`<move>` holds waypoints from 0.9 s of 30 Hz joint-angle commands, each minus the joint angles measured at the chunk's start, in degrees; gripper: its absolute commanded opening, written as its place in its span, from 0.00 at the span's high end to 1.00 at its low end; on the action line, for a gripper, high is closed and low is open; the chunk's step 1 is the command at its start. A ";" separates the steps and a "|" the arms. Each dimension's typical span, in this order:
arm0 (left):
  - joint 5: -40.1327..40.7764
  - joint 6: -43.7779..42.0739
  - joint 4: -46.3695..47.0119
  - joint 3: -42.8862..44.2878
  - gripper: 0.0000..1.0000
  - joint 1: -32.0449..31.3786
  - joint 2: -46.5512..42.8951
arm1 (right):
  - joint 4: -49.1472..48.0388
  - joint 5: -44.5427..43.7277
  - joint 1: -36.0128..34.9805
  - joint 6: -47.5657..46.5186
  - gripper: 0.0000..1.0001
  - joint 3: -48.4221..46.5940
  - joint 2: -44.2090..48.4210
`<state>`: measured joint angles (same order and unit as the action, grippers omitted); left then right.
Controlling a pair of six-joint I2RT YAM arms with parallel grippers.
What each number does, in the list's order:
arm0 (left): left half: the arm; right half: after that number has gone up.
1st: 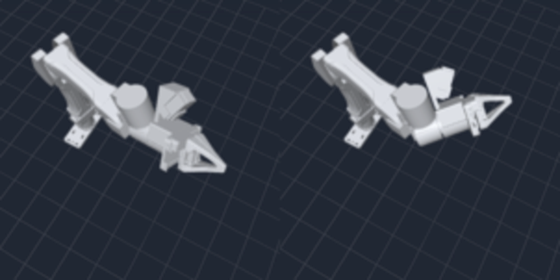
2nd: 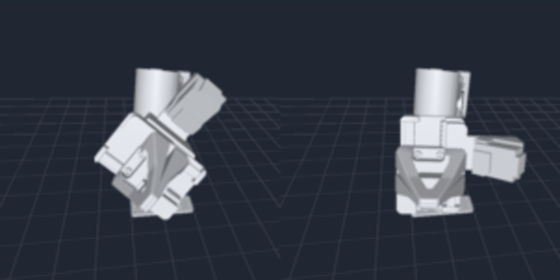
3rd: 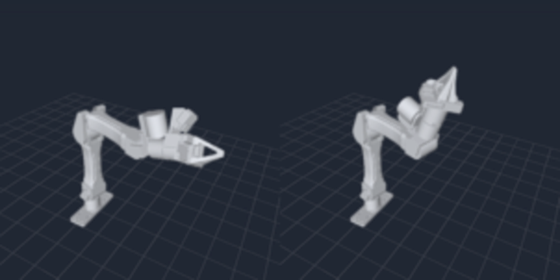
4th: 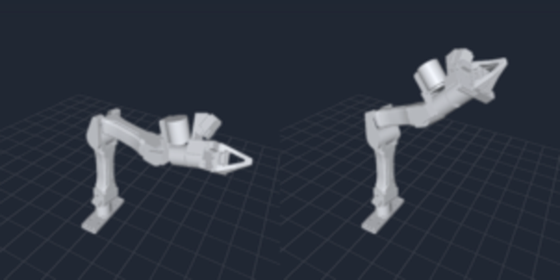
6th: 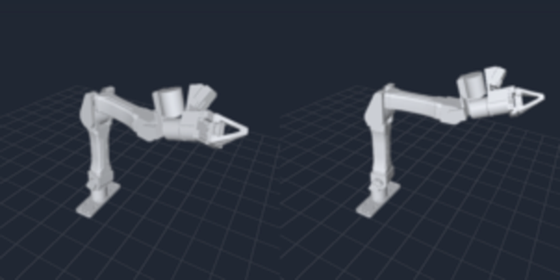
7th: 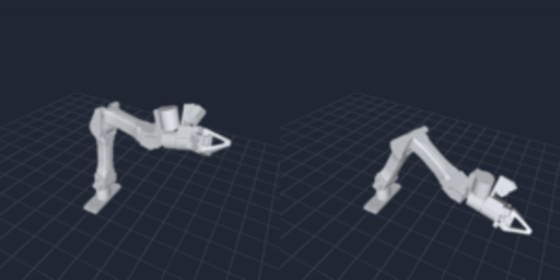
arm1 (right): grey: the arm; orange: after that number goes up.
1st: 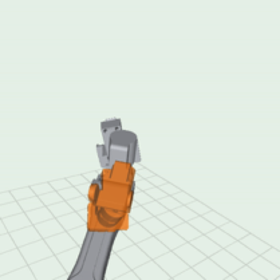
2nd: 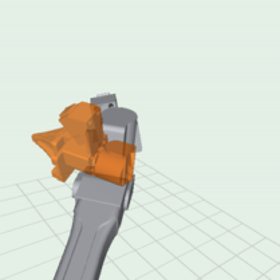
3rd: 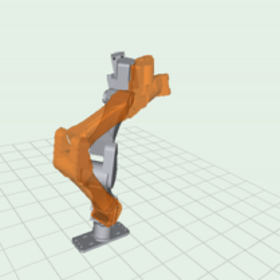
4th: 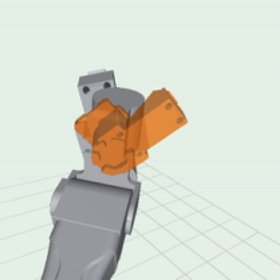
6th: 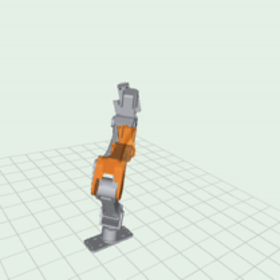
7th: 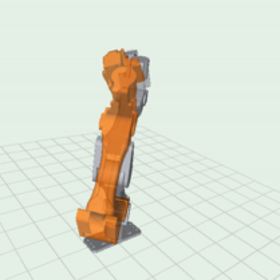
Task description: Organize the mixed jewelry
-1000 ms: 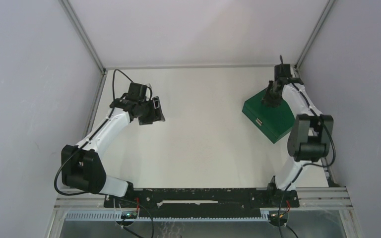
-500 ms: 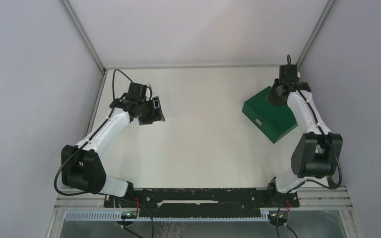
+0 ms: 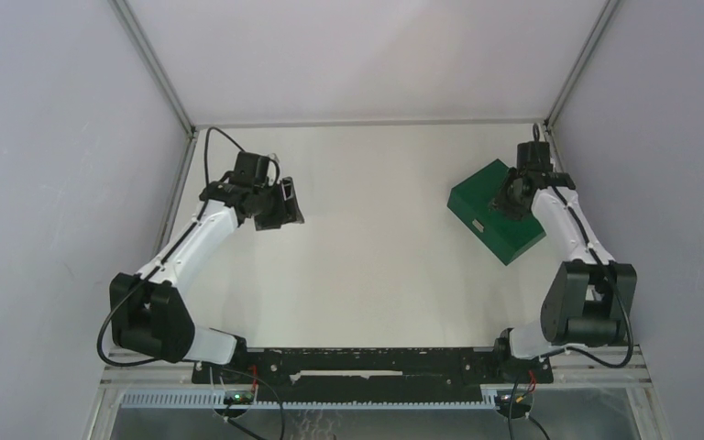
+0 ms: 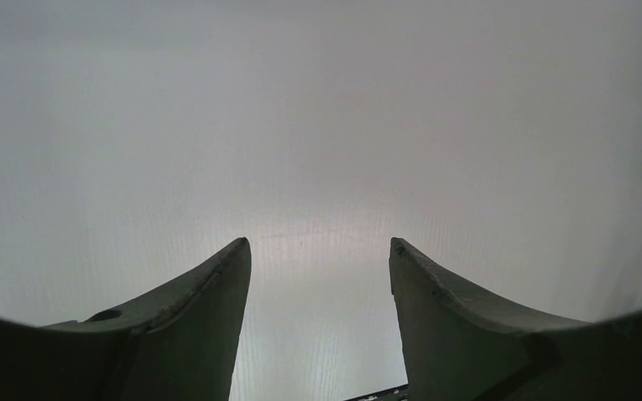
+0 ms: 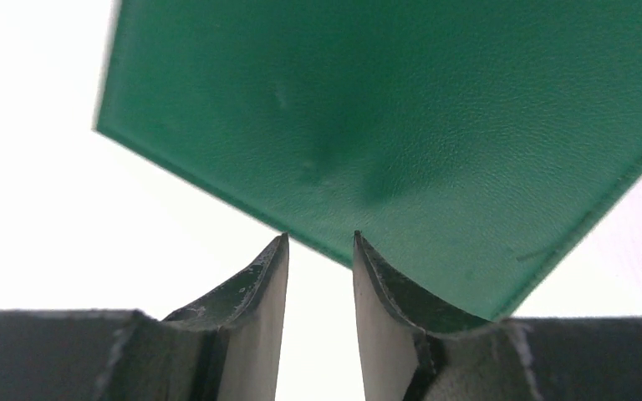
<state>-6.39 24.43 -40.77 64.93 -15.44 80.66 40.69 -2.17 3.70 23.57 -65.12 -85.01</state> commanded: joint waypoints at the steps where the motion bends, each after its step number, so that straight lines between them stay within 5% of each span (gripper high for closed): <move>1: -0.90 -0.15 -0.31 4.95 0.33 0.41 -5.59 | 1.83 0.31 0.16 -0.85 0.56 -9.97 10.57; 7: -0.36 -0.18 -0.62 10.13 0.31 0.37 -11.18 | -4.31 1.56 -1.30 -3.24 0.45 -16.04 23.92; 15: 6.96 -1.48 -1.46 18.63 0.30 0.41 -17.74 | -17.09 0.01 -3.53 -5.03 0.33 -9.00 37.01; 27: 15.10 -3.46 2.98 16.33 0.28 0.42 -24.26 | -20.40 -1.15 -3.54 -5.21 0.27 -2.46 40.02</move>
<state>5.23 23.16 -40.64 82.24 -15.35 57.65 24.01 -2.57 0.34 19.42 -67.18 -46.04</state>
